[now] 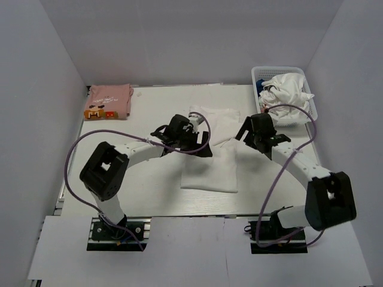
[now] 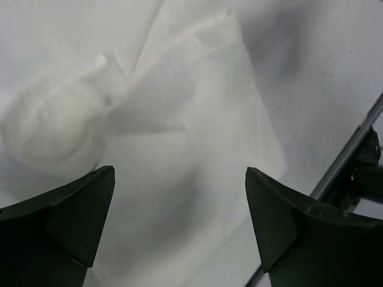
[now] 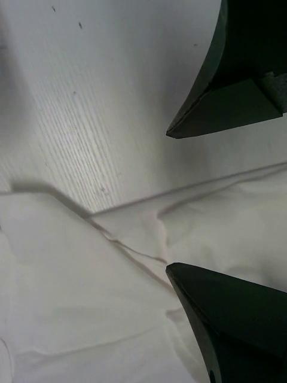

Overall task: Fold and stack the t-shirts
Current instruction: Fold the folded rectangular tshirt in 1/3 of the way

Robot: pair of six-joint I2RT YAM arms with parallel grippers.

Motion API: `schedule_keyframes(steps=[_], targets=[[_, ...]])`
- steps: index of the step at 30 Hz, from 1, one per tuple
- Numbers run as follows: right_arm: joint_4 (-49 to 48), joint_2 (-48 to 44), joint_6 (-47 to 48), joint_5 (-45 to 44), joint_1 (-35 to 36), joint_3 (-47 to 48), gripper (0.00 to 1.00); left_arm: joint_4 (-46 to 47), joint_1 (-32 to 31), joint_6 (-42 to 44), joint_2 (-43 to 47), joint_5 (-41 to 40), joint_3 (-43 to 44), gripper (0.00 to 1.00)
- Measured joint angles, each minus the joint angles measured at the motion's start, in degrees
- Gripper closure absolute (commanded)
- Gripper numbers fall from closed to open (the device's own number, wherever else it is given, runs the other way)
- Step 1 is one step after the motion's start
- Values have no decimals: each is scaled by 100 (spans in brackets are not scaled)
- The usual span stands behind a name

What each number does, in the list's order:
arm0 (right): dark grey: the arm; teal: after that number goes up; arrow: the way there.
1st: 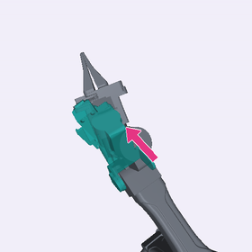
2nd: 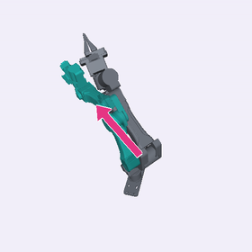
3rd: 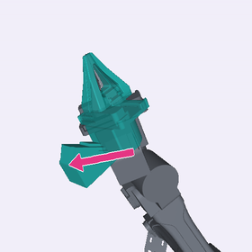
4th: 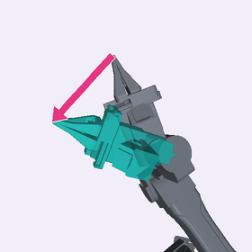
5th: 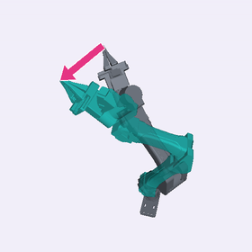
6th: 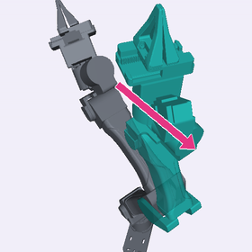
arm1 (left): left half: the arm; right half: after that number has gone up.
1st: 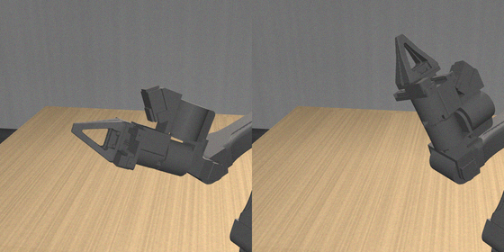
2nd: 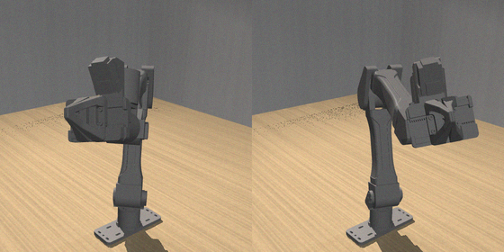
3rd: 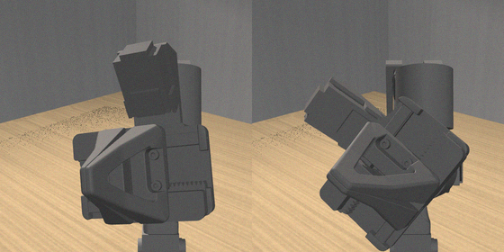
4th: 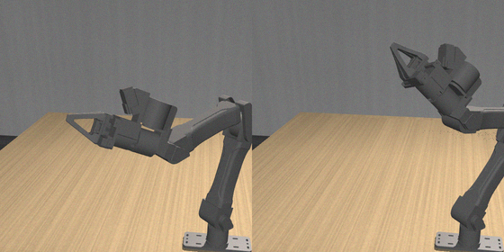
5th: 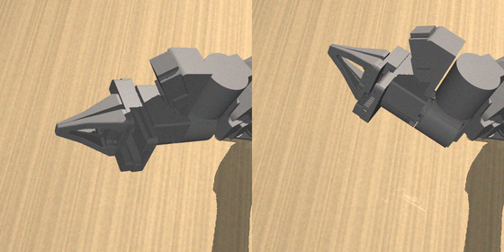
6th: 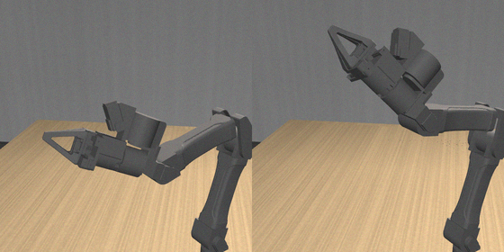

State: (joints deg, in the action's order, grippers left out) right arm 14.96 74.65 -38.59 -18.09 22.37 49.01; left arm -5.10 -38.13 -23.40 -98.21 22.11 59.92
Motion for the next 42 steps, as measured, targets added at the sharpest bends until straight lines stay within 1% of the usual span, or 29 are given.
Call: schedule_keyframes(steps=[1, 3, 5, 6, 8, 9, 10, 13, 18, 19, 21, 22, 23, 26, 28, 29, 30, 36, 42], targets=[[-83, 249, 24, 79, -192, 46, 10, -20, 13, 33, -155, -31, 168, 0], [-286, 715, 79, 232, -479, 140, 16, -94, 52, 96, -525, -136, 616, 0], [-435, 1226, 153, 417, -737, 354, 18, -179, 81, 136, -844, -275, 1023, 0], [-509, 1462, 170, 514, -837, 492, 26, -223, 109, 151, -1012, -330, 1239, 0], [-616, 1895, 247, 658, -986, 831, 32, -310, 168, 125, -1318, -437, 1578, 0], [-708, 2096, 282, 732, -1043, 1010, 37, -367, 208, 103, -1460, -470, 1709, 0], [-791, 2277, 317, 789, -1086, 1163, 37, -389, 243, 85, -1567, -501, 1775, 2], [-1069, 2828, 391, 914, -1182, 1637, 42, -553, 356, -4, -1768, -566, 1792, 2], [-1174, 3416, 452, 1058, -1141, 2044, 43, -584, 417, -83, -1803, -627, 1792, 2], [-1200, 3473, 468, 1108, -1113, 2100, 55, -584, 417, -87, -1803, -651, 1792, 2], [-1309, 3626, 540, 1193, -1084, 2229, 67, -584, 417, -85, -1801, -688, 1792, 2], [-1355, 3705, 544, 1217, -1099, 2260, 76, -584, 417, -85, -1801, -697, 1792, 2], [-1366, 3764, 570, 1237, -1119, 2271, 78, -584, 422, -83, -1801, -715, 1792, 2], [-1346, 3853, 586, 1180, -1143, 2269, 78, -614, 422, -70, -1762, -809, 1792, 2], [-1298, 3853, 608, 1088, -1130, 2273, 83, -682, 422, -50, -1683, -916, 1792, 2], [-1276, 3853, 614, 1045, -1126, 2275, 96, -708, 424, -33, -1628, -994, 1792, 2], [-1248, 3853, 654, 1008, -1126, 2275, 100, -726, 428, -13, -1556, -1054, 1792, 2], [-1191, 3807, 901, 898, -1032, 2275, 100, -721, 442, 70, -776, -1414, 1665, 0], [-1215, 3362, 1325, 920, -568, 2295, 100, -505, 455, 90, 214, -1722, 1051, 0]])
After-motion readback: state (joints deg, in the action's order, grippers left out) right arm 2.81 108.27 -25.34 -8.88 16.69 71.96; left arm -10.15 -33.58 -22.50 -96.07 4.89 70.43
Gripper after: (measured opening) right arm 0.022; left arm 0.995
